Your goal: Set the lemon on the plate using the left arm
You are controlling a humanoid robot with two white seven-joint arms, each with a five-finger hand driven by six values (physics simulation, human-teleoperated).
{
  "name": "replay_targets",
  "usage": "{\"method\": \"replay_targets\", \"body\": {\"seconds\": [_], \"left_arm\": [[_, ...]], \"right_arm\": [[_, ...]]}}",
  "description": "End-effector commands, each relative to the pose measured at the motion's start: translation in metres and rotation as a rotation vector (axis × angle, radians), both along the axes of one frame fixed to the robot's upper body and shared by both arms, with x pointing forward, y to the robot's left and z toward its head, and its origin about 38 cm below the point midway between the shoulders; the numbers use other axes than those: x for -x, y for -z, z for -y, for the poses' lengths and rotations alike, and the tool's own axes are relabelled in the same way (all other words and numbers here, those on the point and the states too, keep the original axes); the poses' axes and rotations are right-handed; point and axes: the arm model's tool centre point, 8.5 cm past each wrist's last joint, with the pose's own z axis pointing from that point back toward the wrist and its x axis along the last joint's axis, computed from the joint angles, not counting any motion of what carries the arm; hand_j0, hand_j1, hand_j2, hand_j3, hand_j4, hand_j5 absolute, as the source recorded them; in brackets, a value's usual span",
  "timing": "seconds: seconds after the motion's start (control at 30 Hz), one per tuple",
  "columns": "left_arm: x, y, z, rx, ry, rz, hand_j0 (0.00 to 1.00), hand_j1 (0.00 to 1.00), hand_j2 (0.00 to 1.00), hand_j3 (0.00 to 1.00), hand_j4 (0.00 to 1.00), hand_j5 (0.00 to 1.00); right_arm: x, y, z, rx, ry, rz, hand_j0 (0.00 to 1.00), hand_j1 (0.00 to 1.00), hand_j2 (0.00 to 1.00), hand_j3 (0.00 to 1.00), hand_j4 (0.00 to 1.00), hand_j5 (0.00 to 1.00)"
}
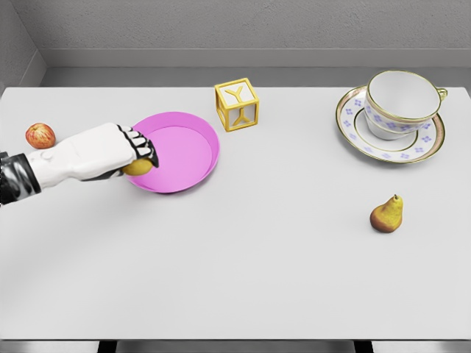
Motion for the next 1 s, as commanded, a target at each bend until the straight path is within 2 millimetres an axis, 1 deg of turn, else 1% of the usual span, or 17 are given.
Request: {"method": "replay_targets", "body": {"seconds": [0.0, 0.13, 0.2, 0.27, 0.33, 0.37, 0.43, 0.53, 0.57, 0.63, 0.73, 0.77, 0.8, 0.83, 0.87, 0.97], "left_arm": [[-0.001, 0.008, 0.006, 0.016, 0.006, -0.023, 0.42, 0.42, 0.42, 0.42, 0.42, 0.42], [-0.007, 0.008, 0.014, 0.026, 0.009, -0.015, 0.42, 0.42, 0.42, 0.42, 0.42, 0.42], [-0.012, 0.005, 0.014, 0.032, 0.003, -0.008, 0.42, 0.42, 0.42, 0.42, 0.42, 0.42], [-0.018, 0.012, 0.022, 0.022, 0.016, -0.028, 0.42, 0.42, 0.42, 0.42, 0.42, 0.42], [-0.024, 0.013, 0.023, 0.027, 0.010, -0.034, 0.42, 0.42, 0.42, 0.42, 0.42, 0.42], [-0.025, 0.015, 0.027, 0.036, 0.013, -0.040, 0.43, 0.43, 0.43, 0.43, 0.43, 0.43], [-0.029, 0.013, 0.030, 0.038, 0.012, -0.030, 0.43, 0.43, 0.43, 0.43, 0.43, 0.43], [-0.036, 0.019, 0.034, 0.055, -0.002, -0.049, 0.43, 0.43, 0.43, 0.43, 0.43, 0.43], [-0.042, 0.017, 0.035, 0.060, -0.008, -0.047, 0.43, 0.43, 0.43, 0.43, 0.43, 0.43], [-0.051, 0.025, 0.045, 0.049, -0.002, -0.067, 0.43, 0.43, 0.43, 0.43, 0.43, 0.43], [-0.052, 0.027, 0.048, 0.052, -0.001, -0.072, 0.44, 0.44, 0.44, 0.44, 0.44, 0.44], [-0.053, 0.027, 0.048, 0.052, -0.001, -0.071, 0.49, 0.49, 0.49, 0.49, 0.49, 0.49], [-0.053, 0.026, 0.047, 0.050, -0.003, -0.071, 0.57, 0.57, 0.57, 0.57, 0.57, 0.57], [-0.053, 0.026, 0.047, 0.049, -0.003, -0.070, 0.74, 0.74, 0.74, 0.74, 0.74, 0.74], [-0.053, 0.025, 0.046, 0.047, -0.003, -0.068, 0.85, 0.85, 0.85, 0.85, 0.85, 0.85], [-0.053, 0.023, 0.044, 0.046, -0.004, -0.063, 0.87, 0.87, 0.87, 0.87, 0.87, 0.87]], "right_arm": [[0.000, 0.000, 0.000, 0.000, 0.000, 0.000, 1.00, 1.00, 1.00, 1.00, 1.00, 1.00], [0.000, 0.000, 0.000, 0.000, 0.000, 0.000, 1.00, 1.00, 1.00, 1.00, 1.00, 1.00], [0.000, 0.000, 0.000, 0.000, 0.000, 0.000, 1.00, 1.00, 1.00, 1.00, 1.00, 1.00], [0.001, 0.000, 0.000, 0.000, 0.000, -0.002, 1.00, 1.00, 1.00, 1.00, 1.00, 1.00], [0.000, 0.000, 0.000, 0.000, 0.001, 0.000, 1.00, 1.00, 1.00, 1.00, 1.00, 1.00], [0.001, 0.000, 0.000, 0.000, 0.001, -0.002, 1.00, 1.00, 1.00, 1.00, 1.00, 1.00], [0.000, 0.000, 0.000, -0.001, 0.000, 0.000, 1.00, 1.00, 1.00, 1.00, 1.00, 1.00], [0.000, 0.000, 0.000, 0.000, 0.000, 0.000, 1.00, 1.00, 1.00, 1.00, 1.00, 1.00], [0.001, 0.000, 0.000, 0.000, 0.000, -0.002, 1.00, 1.00, 1.00, 1.00, 1.00, 1.00], [0.000, 0.000, 0.000, 0.000, 0.000, 0.000, 1.00, 1.00, 1.00, 1.00, 1.00, 1.00], [0.001, 0.000, 0.000, 0.000, 0.001, -0.002, 1.00, 1.00, 1.00, 1.00, 1.00, 1.00], [0.000, 0.000, 0.000, 0.000, 0.000, 0.000, 1.00, 1.00, 1.00, 1.00, 1.00, 1.00], [0.000, 0.000, 0.000, 0.000, 0.000, 0.000, 1.00, 1.00, 1.00, 1.00, 1.00, 1.00], [0.000, 0.000, 0.000, -0.001, 0.000, 0.000, 1.00, 1.00, 1.00, 1.00, 1.00, 1.00], [0.000, 0.000, 0.000, 0.000, 0.001, 0.000, 1.00, 1.00, 1.00, 1.00, 1.00, 1.00], [0.001, 0.000, 0.000, 0.000, 0.000, -0.002, 1.00, 1.00, 1.00, 1.00, 1.00, 1.00]]}}
